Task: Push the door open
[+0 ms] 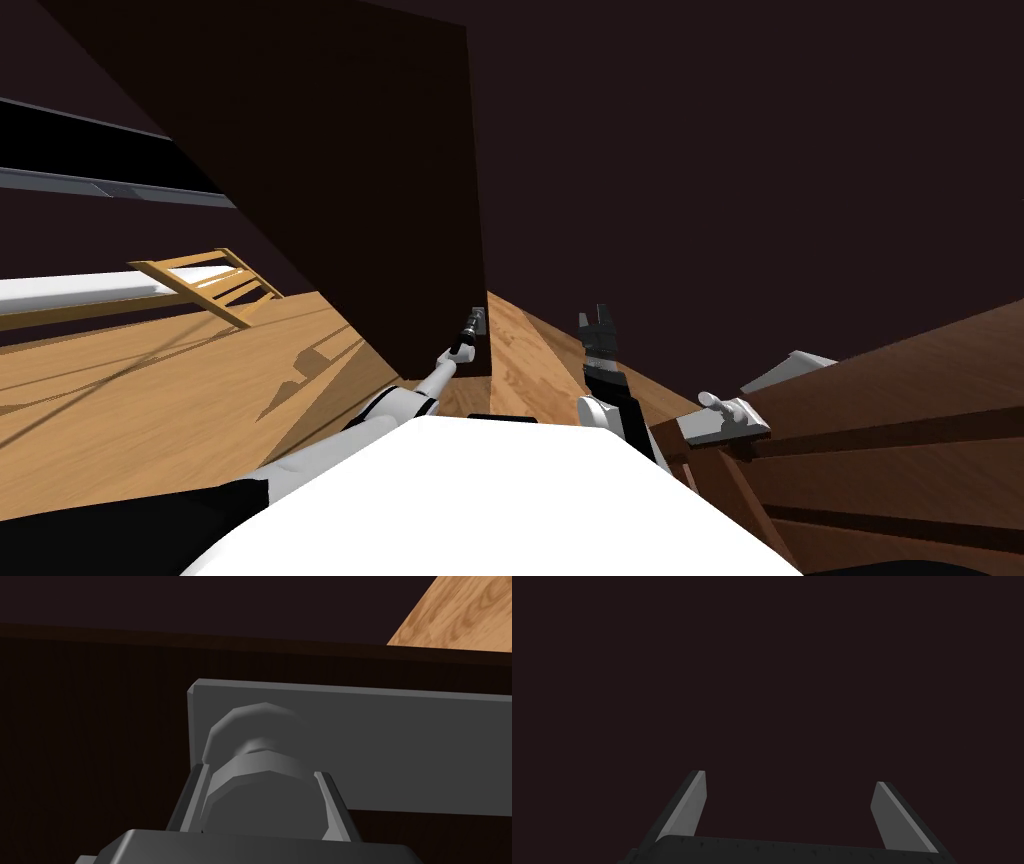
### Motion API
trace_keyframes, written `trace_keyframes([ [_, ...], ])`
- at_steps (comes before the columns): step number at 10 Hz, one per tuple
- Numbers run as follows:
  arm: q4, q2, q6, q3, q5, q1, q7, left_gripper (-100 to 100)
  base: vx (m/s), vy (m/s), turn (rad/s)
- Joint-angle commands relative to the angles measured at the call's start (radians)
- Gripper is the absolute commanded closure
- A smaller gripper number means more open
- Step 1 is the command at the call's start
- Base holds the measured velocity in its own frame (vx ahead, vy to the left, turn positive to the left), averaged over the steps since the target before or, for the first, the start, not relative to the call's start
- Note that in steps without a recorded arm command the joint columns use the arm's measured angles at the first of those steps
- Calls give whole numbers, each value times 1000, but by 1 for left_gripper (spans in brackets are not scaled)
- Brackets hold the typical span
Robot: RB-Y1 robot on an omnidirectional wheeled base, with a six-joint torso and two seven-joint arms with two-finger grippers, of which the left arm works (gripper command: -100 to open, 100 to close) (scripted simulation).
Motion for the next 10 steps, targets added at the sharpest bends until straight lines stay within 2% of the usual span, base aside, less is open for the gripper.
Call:
trace_keyframes([
  [1,20,14,-6,24,5,-5,-3,100,91,-79,37],
  [7,36,36,-10,94,19,-8,-21,100,170,-130,79],
  [8,36,36,-10,94,19,-8,-21,100,122,-83,39],
  [10,43,43,-12,120,24,-9,-27,100,140,-96,51],
])
